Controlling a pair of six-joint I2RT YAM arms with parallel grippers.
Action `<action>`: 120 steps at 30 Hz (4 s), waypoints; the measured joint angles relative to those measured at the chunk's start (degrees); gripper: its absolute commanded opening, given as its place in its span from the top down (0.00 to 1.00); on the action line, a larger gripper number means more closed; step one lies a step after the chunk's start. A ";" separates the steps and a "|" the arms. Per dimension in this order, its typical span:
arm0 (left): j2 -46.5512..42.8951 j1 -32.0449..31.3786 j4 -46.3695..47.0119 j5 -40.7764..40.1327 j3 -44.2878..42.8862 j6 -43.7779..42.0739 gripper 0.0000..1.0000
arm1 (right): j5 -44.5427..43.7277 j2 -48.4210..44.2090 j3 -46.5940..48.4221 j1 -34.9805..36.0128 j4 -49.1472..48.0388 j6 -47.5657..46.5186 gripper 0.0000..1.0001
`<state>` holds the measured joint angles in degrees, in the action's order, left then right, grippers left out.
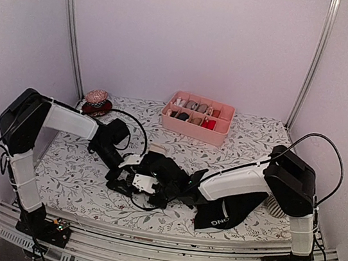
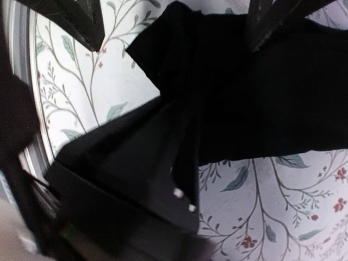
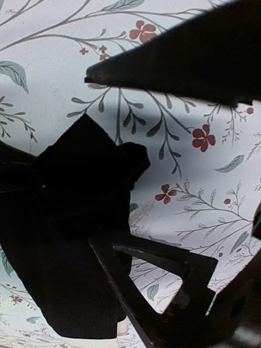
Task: Roll the underwear
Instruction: Roll the underwear at the center of the board.
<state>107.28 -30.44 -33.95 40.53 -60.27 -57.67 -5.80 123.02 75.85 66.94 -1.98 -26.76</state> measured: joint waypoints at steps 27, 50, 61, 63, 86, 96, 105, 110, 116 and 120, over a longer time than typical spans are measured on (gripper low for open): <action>-34.88 -12.28 53.77 -16.87 44.68 -10.95 0.41 | 35.91 4.74 12.26 -11.96 20.50 24.46 0.97; -17.55 -19.56 55.89 -26.18 33.35 -9.09 0.53 | 36.63 5.11 12.74 -12.37 21.00 24.83 0.97; -15.91 -19.30 59.71 -32.37 34.12 -8.31 0.54 | 36.65 5.11 12.57 -12.39 20.79 24.72 0.97; -15.45 -19.12 60.52 -32.72 34.12 -8.33 0.54 | 36.65 5.11 12.52 -12.46 20.76 24.63 0.97; -13.86 -18.03 61.83 -35.19 33.79 -8.61 0.71 | 37.83 5.11 11.50 -13.07 19.17 24.17 0.97; -12.24 -17.86 59.14 -35.91 31.58 -8.24 0.90 | 37.90 5.11 11.45 -13.07 19.12 23.71 0.87; -12.11 -16.46 48.85 -33.38 26.40 -5.77 1.00 | 36.33 1.22 7.80 -12.98 19.54 20.98 0.50; -13.00 -14.91 45.16 -31.61 25.62 -4.59 0.99 | 33.40 -5.01 2.84 -13.11 21.44 19.71 0.39; -13.09 -13.03 37.27 -28.02 21.79 -2.27 0.97 | 26.82 -16.41 -5.35 -11.80 20.39 18.27 0.27; -12.92 -11.28 28.63 -23.93 16.79 -0.44 0.93 | 17.88 -22.91 -12.44 -6.84 18.14 15.76 0.26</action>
<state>94.37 -41.71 -5.32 16.60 -43.48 -58.11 12.08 100.12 63.42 60.10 16.16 -11.00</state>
